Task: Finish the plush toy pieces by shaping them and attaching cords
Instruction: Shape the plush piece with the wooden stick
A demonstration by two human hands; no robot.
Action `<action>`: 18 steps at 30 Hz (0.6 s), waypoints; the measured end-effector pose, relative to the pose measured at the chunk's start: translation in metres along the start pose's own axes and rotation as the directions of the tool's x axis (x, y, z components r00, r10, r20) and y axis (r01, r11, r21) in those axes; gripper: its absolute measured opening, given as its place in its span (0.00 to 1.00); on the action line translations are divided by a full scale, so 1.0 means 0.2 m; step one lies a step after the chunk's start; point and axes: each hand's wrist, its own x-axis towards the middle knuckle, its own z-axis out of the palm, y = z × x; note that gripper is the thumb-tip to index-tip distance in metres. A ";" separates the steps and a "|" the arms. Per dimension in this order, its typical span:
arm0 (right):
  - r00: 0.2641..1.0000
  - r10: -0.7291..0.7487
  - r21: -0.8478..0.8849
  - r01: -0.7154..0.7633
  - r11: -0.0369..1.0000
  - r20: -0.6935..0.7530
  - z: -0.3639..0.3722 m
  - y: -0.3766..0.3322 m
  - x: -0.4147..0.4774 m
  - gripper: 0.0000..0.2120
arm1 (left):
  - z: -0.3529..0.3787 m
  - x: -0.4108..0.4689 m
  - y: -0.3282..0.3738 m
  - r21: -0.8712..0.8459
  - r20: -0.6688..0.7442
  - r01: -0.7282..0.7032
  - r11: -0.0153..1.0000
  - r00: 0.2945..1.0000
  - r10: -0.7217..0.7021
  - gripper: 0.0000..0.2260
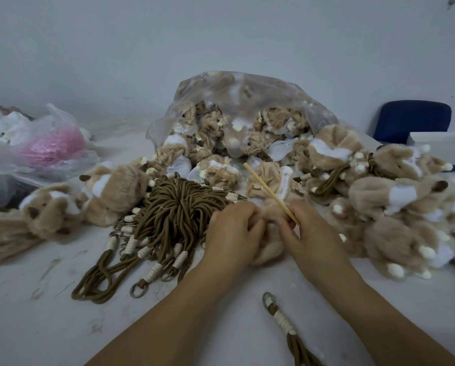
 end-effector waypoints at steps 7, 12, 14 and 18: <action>0.996 -0.054 -0.022 0.055 0.998 0.072 -0.07 -0.01 -0.02 0.25 | -0.04 0.01 -0.06 -0.267 -0.117 0.181 0.946 0.969 -0.219 0.08; 0.988 -0.064 -0.122 0.082 0.989 0.138 -0.06 -0.01 -0.04 0.27 | -0.09 0.06 -0.13 -0.596 -0.255 0.286 0.750 0.818 -0.515 0.06; 0.984 -0.048 -0.172 0.077 0.982 0.169 -0.05 -0.01 -0.04 0.26 | -0.10 0.06 -0.15 -0.618 -0.279 0.268 0.739 0.804 -0.525 0.05; 0.986 -0.018 -0.208 0.053 0.977 0.165 -0.04 -0.01 -0.04 0.22 | -0.06 0.03 -0.10 -0.481 -0.268 0.204 0.853 0.892 -0.364 0.09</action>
